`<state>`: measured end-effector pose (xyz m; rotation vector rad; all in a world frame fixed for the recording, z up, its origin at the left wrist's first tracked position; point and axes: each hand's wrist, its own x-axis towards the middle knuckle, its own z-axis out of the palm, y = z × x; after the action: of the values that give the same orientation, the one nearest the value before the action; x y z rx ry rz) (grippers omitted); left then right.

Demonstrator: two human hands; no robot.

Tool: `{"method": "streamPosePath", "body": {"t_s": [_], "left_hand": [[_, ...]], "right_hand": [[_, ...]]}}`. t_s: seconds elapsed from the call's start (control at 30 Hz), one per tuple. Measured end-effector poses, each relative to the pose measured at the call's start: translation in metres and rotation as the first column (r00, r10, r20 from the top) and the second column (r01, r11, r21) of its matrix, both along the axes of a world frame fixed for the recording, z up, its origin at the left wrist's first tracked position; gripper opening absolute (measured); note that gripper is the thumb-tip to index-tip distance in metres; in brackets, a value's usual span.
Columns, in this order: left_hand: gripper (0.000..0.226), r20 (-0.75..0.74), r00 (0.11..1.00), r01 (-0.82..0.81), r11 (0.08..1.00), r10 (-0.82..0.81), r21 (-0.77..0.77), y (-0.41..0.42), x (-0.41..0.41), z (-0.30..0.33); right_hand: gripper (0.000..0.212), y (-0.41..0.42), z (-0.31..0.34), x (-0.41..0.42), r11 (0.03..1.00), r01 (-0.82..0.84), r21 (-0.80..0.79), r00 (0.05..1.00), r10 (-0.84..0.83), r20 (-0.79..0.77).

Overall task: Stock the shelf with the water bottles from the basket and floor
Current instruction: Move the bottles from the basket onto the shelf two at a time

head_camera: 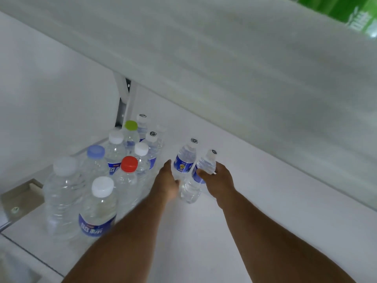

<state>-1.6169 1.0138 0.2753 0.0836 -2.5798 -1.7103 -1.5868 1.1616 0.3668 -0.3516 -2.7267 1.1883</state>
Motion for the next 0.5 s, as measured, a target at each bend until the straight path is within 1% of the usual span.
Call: {"method": "streamPosePath", "body": {"t_s": [0.1,0.17,0.2,0.23,0.27,0.3,0.33,0.4,0.43,0.5], "left_hand": [[0.077,0.003,1.0,-0.003,1.0,0.003,-0.003,-0.005,0.014,0.01],[0.075,0.01,1.0,-0.007,1.0,0.007,0.009,-0.008,0.026,0.016],[0.074,0.018,1.0,-0.007,1.0,0.007,0.005,-0.011,0.034,0.02],[0.073,0.025,1.0,-0.001,1.0,0.001,-0.003,-0.013,0.043,0.024],[0.071,0.028,1.0,0.009,1.0,-0.008,-0.006,-0.015,0.053,0.029],[0.069,0.03,0.999,0.027,0.999,-0.027,-0.016,-0.016,0.064,0.033],[0.066,0.034,0.997,0.064,0.997,-0.063,-0.044,-0.018,0.075,0.038],[0.067,0.054,0.986,0.162,0.975,-0.156,-0.151,-0.022,0.1,0.045],[0.068,0.067,0.976,0.218,0.952,-0.208,-0.216,-0.026,0.112,0.048],[0.07,0.078,0.946,0.32,0.875,-0.314,-0.362,-0.037,0.135,0.056]], "right_hand": [[0.016,-0.005,0.0,0.009,1.0,0.013,-0.011,1.0,-0.013,-0.005],[0.015,-0.009,-0.001,0.017,0.996,0.063,-0.056,0.998,-0.064,-0.011],[0.032,-0.012,0.0,0.024,0.993,0.104,-0.055,0.995,-0.103,0.009],[0.056,-0.015,0.002,0.031,0.989,0.137,-0.049,0.99,-0.135,0.04],[0.074,-0.018,0.004,0.04,0.987,0.156,-0.027,0.984,-0.154,0.089],[0.083,-0.019,0.005,0.048,0.987,0.164,-0.006,0.979,-0.162,0.123],[0.085,-0.022,0.006,0.058,0.986,0.164,0.018,0.974,-0.165,0.155],[0.082,-0.027,0.005,0.08,0.987,0.134,0.085,0.968,-0.149,0.201],[0.078,-0.03,0.005,0.093,0.987,0.108,0.122,0.968,-0.132,0.213],[0.071,-0.041,0.006,0.125,0.974,0.048,0.221,0.973,-0.095,0.209]]}}
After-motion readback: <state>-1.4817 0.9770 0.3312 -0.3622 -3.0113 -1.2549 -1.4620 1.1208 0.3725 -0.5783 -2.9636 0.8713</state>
